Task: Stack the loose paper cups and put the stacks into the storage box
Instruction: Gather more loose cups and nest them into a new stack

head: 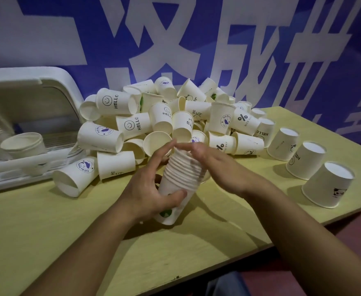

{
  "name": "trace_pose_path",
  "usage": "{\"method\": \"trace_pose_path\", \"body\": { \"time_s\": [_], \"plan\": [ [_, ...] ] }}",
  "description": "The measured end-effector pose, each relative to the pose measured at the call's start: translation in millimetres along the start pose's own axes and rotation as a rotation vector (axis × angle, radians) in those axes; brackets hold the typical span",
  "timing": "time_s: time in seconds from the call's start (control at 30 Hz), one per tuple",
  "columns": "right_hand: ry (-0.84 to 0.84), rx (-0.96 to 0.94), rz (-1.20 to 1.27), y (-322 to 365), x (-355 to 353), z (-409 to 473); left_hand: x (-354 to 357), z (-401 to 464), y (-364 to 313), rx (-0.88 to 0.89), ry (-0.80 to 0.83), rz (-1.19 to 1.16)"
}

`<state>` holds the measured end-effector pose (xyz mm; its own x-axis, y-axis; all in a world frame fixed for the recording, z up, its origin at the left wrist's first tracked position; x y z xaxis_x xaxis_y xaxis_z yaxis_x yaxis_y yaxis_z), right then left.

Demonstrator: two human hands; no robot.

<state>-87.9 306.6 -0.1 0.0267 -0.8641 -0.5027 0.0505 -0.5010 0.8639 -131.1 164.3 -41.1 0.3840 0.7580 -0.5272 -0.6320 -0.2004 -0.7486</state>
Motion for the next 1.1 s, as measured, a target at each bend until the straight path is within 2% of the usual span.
{"method": "trace_pose_path", "body": {
  "time_s": [0.07, 0.1, 0.13, 0.2, 0.23, 0.3, 0.4, 0.47, 0.57, 0.63, 0.77, 0.97, 1.1],
  "plan": [
    [-0.238, 0.026, -0.011, -14, -20, 17, -4, 1, 1, -0.002, -0.018, -0.018],
    [-0.367, 0.071, -0.137, -24, -31, 25, -6, 2, 2, -0.015, -0.023, -0.025],
    [-0.426, 0.141, -0.307, -35, -36, 33, -8, 3, 3, -0.032, -0.024, -0.027],
    [-0.323, 0.268, -0.522, -58, -26, 44, -11, 2, 7, -0.07, -0.017, -0.023],
    [-0.245, 0.304, -0.535, -66, -19, 44, -12, 2, 9, -0.086, -0.007, -0.023],
    [-0.174, 0.32, -0.425, -73, -13, 38, -13, 1, 11, -0.107, 0.021, -0.026],
    [-0.207, 0.262, -0.226, -72, -23, 29, -11, 1, 15, -0.117, 0.062, -0.029],
    [-0.281, 0.206, -0.017, -64, -33, 22, -8, 1, 16, -0.117, 0.095, -0.047],
    [-0.476, 0.086, 0.222, -43, -52, 10, -3, 1, 12, -0.099, 0.124, -0.073],
    [-0.508, 0.022, 0.322, -29, -52, 4, -2, 1, 8, -0.086, 0.114, -0.072],
    [-0.333, -0.032, 0.278, -10, -13, -1, -2, -1, 4, -0.079, 0.071, -0.082],
    [-0.318, -0.018, 0.309, -18, 10, -1, -28, 1, -3, -0.041, -0.076, -0.086],
    [-0.281, -0.029, 0.243, -18, 15, 7, -52, -10, 9, -0.037, -0.104, -0.037]
  ]
}}
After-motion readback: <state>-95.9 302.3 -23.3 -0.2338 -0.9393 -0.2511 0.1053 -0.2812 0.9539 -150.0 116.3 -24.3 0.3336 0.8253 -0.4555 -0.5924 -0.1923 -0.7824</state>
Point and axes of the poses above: each hand's wrist, its own z-axis towards the middle knuckle, its own x-axis out of the palm, y = z × x, the point moved 7 cm from there along z, towards the middle knuckle, and after that the axes turned 7 degrees about x, right-handed, at the moved point
